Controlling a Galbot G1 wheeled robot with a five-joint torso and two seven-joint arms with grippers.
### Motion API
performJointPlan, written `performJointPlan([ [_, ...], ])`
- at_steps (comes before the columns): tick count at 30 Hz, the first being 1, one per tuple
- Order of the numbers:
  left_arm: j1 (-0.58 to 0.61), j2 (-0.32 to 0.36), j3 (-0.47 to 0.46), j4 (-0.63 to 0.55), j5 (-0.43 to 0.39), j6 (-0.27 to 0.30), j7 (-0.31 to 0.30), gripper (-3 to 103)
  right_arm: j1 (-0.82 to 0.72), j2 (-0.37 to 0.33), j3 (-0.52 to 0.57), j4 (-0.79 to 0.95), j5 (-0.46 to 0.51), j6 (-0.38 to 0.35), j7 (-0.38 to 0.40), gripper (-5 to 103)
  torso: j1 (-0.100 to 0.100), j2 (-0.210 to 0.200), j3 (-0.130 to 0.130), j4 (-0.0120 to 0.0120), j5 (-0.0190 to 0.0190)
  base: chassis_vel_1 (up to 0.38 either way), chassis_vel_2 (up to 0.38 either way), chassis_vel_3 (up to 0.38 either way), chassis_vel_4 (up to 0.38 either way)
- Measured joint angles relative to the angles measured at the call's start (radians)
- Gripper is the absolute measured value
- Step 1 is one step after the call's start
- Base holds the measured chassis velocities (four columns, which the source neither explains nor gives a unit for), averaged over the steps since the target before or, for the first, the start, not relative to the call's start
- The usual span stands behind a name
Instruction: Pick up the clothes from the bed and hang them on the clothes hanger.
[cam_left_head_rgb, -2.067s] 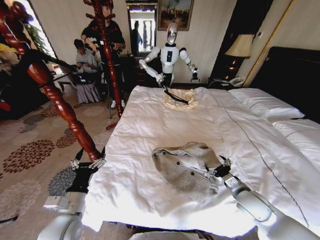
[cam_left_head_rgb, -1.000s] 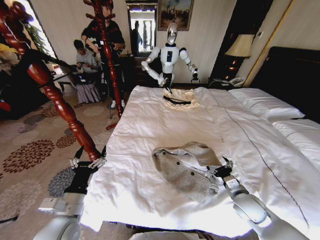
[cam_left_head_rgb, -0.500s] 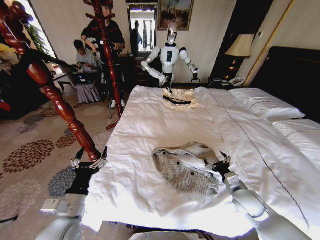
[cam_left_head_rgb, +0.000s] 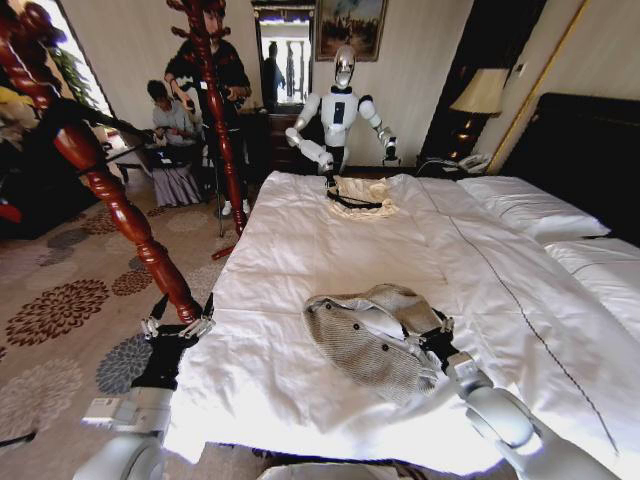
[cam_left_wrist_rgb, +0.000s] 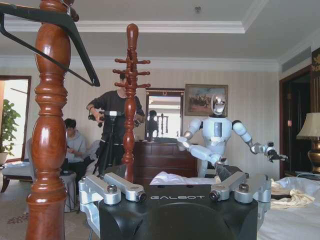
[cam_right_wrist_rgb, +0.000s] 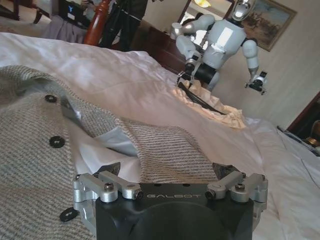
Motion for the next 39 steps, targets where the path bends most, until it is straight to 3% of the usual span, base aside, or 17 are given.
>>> performJointPlan([
  [10, -0.011, -0.007, 0.004, 0.016, 0.001, -0.001, 0.000, 100, 0.015, 0.002, -0.019, -0.055, -0.058, 0.026, -0.038, 100, 0.000, 0.000, 0.000, 0.0000, 0.0001, 0.000, 0.000, 0.000, 0.000],
  [24, -0.015, -0.008, 0.006, 0.010, -0.004, -0.003, 0.000, 100, 0.063, 0.003, -0.024, -0.114, -0.083, 0.010, 0.045, 102, 0.000, 0.000, 0.000, 0.0000, 0.0002, 0.000, 0.000, 0.000, 0.000],
  [29, -0.015, -0.008, 0.006, 0.010, -0.004, -0.003, 0.000, 100, 0.071, 0.007, -0.020, -0.104, -0.074, 0.019, 0.047, 95, 0.000, 0.000, 0.000, 0.0000, 0.0001, 0.000, 0.000, 0.000, 0.000],
  [33, -0.015, -0.011, 0.008, 0.009, -0.004, -0.003, 0.000, 100, 0.071, 0.008, -0.017, -0.111, -0.080, 0.030, 0.044, 84, 0.000, 0.000, 0.000, 0.0000, 0.0001, 0.000, 0.000, 0.000, 0.000],
  [34, -0.013, -0.011, 0.008, 0.008, -0.004, -0.003, 0.000, 100, 0.065, 0.008, -0.015, -0.111, -0.080, 0.038, 0.040, 74, 0.000, 0.000, 0.000, 0.0000, 0.0001, 0.000, 0.000, 0.000, 0.000],
  [36, -0.012, -0.011, 0.007, 0.007, -0.004, -0.003, 0.000, 100, 0.062, 0.007, -0.013, -0.110, -0.080, 0.041, 0.037, 74, 0.000, 0.000, 0.000, 0.0000, 0.0002, 0.000, 0.000, 0.000, 0.000],
  [39, -0.010, -0.008, 0.003, 0.005, -0.004, -0.003, 0.000, 100, 0.062, 0.005, -0.006, -0.098, -0.076, 0.045, 0.028, 66, 0.000, 0.000, 0.000, 0.0000, 0.0001, 0.000, 0.000, 0.000, 0.000],
])
